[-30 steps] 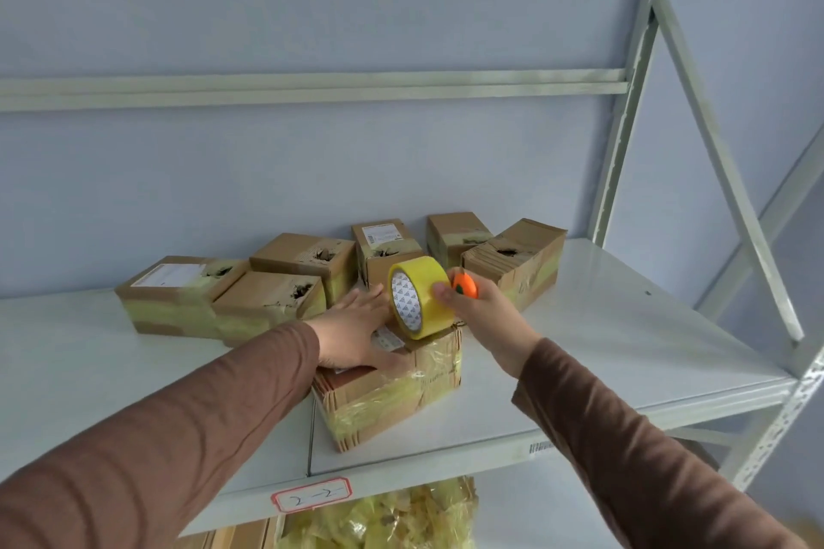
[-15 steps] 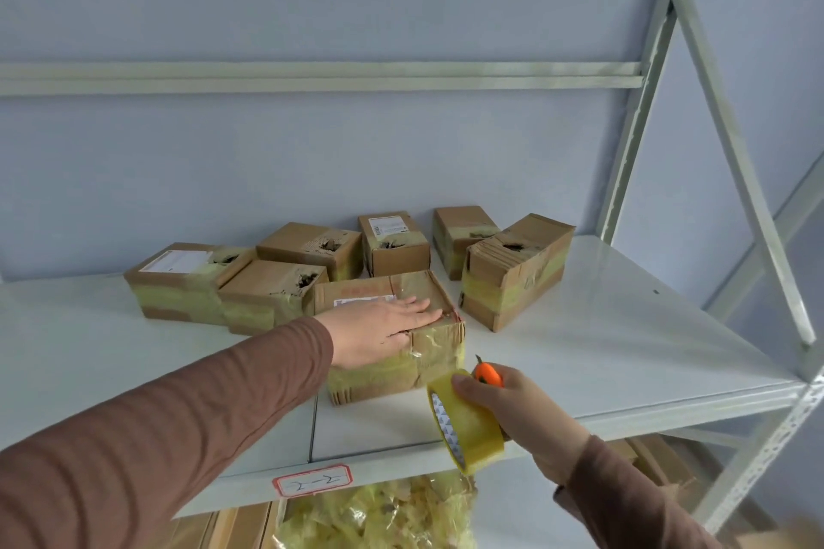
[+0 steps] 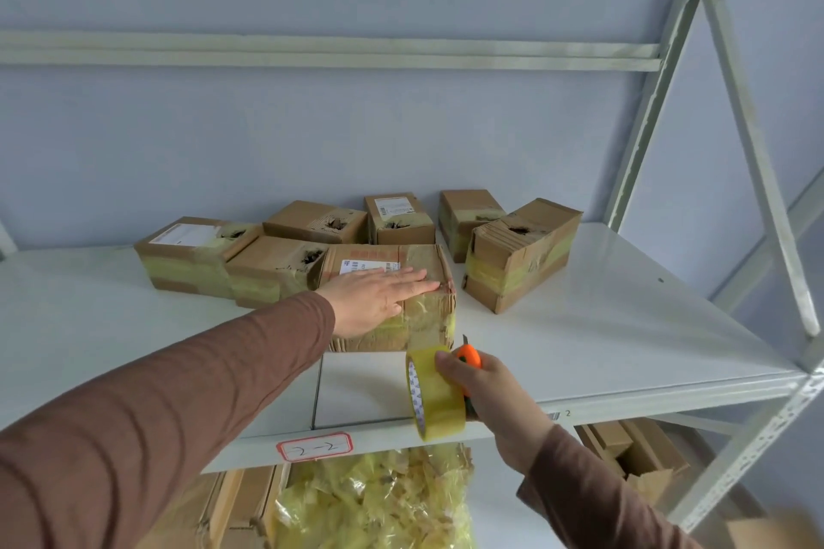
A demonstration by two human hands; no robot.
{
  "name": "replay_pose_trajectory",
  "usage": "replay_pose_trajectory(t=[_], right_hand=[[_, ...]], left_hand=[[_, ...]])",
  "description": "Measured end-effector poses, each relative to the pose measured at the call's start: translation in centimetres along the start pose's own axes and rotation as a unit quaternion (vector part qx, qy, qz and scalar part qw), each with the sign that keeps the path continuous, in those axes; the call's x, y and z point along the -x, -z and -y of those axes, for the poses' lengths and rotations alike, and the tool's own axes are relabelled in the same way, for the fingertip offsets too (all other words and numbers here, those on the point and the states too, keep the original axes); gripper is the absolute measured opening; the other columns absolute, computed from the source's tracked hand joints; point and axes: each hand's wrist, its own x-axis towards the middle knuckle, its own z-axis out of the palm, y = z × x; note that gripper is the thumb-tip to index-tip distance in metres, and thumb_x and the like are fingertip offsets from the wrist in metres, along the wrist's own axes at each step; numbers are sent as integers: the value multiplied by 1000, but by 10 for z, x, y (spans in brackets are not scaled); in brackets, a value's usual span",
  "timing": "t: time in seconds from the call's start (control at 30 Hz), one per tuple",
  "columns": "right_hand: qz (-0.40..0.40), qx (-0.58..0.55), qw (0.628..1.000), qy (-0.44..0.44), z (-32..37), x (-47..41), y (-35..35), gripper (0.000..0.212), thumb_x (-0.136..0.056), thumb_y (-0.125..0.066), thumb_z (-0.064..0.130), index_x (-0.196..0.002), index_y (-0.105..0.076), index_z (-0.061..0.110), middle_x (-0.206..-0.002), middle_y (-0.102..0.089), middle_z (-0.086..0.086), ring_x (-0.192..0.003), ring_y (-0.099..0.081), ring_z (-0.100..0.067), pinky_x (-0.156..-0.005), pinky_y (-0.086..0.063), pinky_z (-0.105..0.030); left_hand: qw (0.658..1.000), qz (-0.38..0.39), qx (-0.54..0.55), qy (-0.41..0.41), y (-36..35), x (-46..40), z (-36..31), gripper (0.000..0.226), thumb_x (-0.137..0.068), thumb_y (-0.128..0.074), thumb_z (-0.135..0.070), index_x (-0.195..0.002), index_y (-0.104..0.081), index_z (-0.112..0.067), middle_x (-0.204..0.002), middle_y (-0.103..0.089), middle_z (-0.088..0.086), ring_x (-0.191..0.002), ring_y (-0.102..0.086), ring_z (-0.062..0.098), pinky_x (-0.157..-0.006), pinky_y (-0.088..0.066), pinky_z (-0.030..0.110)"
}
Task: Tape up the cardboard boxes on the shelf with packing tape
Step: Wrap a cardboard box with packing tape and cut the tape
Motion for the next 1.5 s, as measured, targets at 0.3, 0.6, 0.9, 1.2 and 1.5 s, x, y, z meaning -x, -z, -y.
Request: replay_pose_trajectory(t=[0.3, 0.6, 0.9, 1.2, 1.5], right_hand=[[9, -30, 999, -13, -1, -2, -7, 27, -100, -64, 36, -110, -69, 12, -95, -72, -7, -84, -70, -20, -93, -58, -45], [-68, 90, 988, 101, 2, -11, 19, 38, -97, -64, 42, -109, -53, 7, -82, -62, -5, -63, -58, -14, -61, -51, -34], [-31, 429, 869, 244, 48, -55, 48, 15, -99, -61, 26, -101, -51, 15, -86, -62, -2, -78, -62, -23, -69, -53, -39], [17, 633, 679, 372, 55, -70, 38, 18, -109, -43, 34, -113, -43, 17, -86, -68, -4, -64, -62, -23, -61, -56, -41], [42, 781, 543, 306, 55, -78, 38, 37, -104, -44, 11, -139, -41, 21, -91, -66, -4, -80, -66, -28, -60, -48, -35]], left_hand=[[820, -429, 301, 231, -33, 45, -65, 34, -91, -66, -11, -122, -57, -22, -115, -56, 1, -105, -55, 20, -90, -49, 34], [682, -76, 646, 334, -35, 28, -97, 34, -100, -56, -52, -118, -70, -27, -106, -65, -11, -93, -58, 13, -79, -42, 30], [636, -98, 674, 364, -40, 21, -93, 23, -96, -66, -42, -85, -75, -24, -75, -68, -8, -75, -57, 15, -64, -36, 29], [620, -65, 702, 344, -44, 17, -89, 29, -98, -64, -38, -83, -85, -26, -105, -73, 5, -98, -55, 24, -91, -38, 38], [638, -87, 671, 367, -44, 15, -87, 18, -101, -60, -33, -103, -67, -17, -100, -56, 13, -83, -52, 25, -71, -35, 33]])
